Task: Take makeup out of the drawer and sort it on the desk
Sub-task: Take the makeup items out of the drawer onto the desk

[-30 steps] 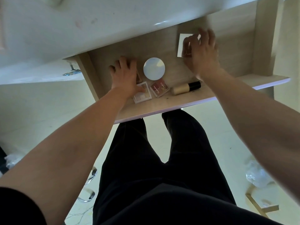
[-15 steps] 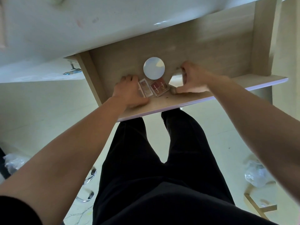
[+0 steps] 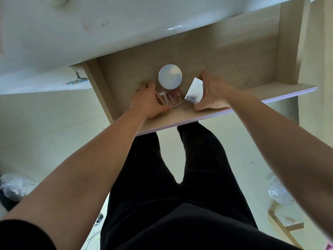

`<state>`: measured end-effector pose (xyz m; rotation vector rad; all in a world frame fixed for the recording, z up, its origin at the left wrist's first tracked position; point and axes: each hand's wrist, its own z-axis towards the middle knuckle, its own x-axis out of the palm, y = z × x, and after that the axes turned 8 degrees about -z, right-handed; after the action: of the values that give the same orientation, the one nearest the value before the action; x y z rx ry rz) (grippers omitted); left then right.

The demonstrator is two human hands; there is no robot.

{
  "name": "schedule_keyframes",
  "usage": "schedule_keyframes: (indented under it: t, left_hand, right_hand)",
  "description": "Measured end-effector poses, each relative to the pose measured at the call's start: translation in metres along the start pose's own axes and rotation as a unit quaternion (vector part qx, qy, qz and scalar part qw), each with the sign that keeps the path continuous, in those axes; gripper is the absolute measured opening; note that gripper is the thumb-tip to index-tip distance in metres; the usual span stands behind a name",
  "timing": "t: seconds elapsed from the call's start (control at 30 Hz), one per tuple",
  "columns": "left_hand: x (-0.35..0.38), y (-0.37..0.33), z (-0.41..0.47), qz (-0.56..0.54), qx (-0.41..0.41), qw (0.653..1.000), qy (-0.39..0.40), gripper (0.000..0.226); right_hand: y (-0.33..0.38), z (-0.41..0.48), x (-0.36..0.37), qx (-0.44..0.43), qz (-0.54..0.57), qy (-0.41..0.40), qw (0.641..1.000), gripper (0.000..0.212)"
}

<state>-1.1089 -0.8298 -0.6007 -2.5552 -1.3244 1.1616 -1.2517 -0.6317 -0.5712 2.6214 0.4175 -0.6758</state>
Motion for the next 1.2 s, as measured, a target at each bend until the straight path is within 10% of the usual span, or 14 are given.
schedule_keyframes:
  t: [0.27, 0.43, 0.63, 0.77, 1.2]
  left_hand:
    - [-0.009, -0.004, -0.003, -0.060, 0.028, 0.997, 0.027, 0.077]
    - [-0.016, -0.010, -0.004, -0.081, -0.025, 0.987, -0.135, 0.058]
    - [-0.040, -0.032, 0.039, 0.182, 0.118, 0.975, -0.058, 0.107]
    - [-0.046, -0.045, 0.051, 0.266, 0.204, 0.941, -0.052, 0.079]
    - [-0.059, 0.041, -0.015, 0.139, 0.075, 0.974, -0.165, 0.070]
  right_hand:
    - [-0.002, -0.002, 0.000, 0.016, 0.169, -0.055, 0.984, 0.063]
    - [0.002, 0.005, 0.005, 0.005, 0.216, -0.037, 0.976, 0.083]
    - [-0.004, 0.009, 0.005, -0.016, 0.186, -0.007, 0.982, 0.079]
    - [-0.009, 0.010, 0.003, -0.017, 0.176, 0.014, 0.984, 0.077]
    - [0.040, 0.013, -0.001, -0.089, 0.102, 0.033, 0.990, 0.049]
